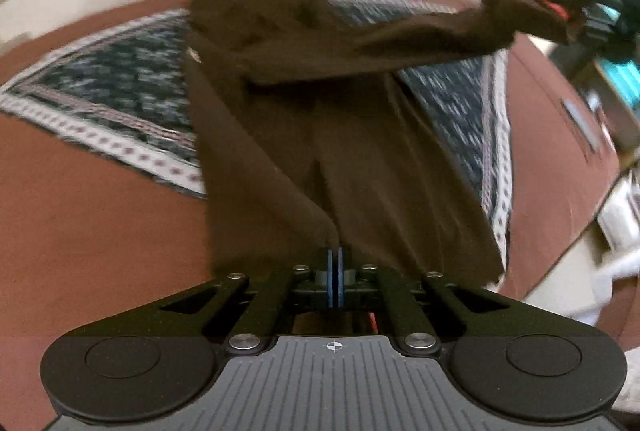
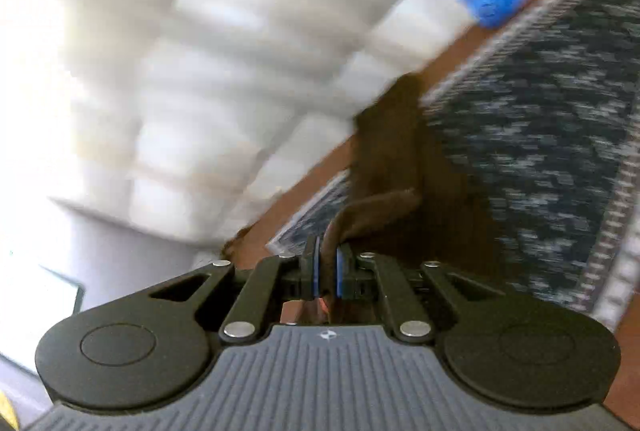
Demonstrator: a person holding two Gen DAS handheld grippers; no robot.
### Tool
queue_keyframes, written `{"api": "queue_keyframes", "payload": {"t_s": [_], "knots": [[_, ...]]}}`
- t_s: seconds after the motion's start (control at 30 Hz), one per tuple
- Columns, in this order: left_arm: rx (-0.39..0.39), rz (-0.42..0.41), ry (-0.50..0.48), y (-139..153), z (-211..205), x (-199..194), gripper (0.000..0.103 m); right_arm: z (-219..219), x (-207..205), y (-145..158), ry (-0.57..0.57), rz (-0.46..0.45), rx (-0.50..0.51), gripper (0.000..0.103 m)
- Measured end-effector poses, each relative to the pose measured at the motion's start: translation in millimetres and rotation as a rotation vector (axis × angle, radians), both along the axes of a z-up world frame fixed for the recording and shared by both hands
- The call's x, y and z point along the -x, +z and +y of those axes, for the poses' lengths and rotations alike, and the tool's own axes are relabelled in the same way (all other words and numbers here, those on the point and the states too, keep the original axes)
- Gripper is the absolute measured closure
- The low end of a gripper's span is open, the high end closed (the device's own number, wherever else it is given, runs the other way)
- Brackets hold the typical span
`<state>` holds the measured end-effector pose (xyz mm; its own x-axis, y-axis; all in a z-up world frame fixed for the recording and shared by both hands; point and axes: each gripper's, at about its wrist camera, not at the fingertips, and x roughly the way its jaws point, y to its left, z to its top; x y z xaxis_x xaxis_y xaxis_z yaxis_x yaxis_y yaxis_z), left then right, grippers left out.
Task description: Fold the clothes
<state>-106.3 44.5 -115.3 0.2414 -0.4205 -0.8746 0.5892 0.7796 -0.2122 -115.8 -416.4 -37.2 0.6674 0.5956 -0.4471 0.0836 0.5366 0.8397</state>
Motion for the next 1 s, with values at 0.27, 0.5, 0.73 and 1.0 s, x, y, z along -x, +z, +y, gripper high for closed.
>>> {"api": "queue_keyframes", "payload": {"t_s": [0.27, 0.5, 0.73, 1.0], "knots": [[-0.103, 0.184, -0.048, -63.1, -10.6, 8.8, 0.077, -30.2, 36.5, -101.9, -0.137, 0.281, 0.126, 0.092], [-0.019, 0.172, -0.034, -35.5, 7.1, -1.3, 0.054, -33.0, 51.0, -121.9, -0.179, 0.435, 0.313, 0.054], [0.047, -0.063, 0.095, 22.7, 23.5, -66.6, 0.051, -11.0, 17.4, -33.8, -0.110, 0.146, 0.454, 0.052], [0.082, -0.177, 0.240, 17.4, 11.7, -189.1, 0.051, 103.7, -106.5, -25.2, 0.248, -0.112, 0.453, 0.052]]}}
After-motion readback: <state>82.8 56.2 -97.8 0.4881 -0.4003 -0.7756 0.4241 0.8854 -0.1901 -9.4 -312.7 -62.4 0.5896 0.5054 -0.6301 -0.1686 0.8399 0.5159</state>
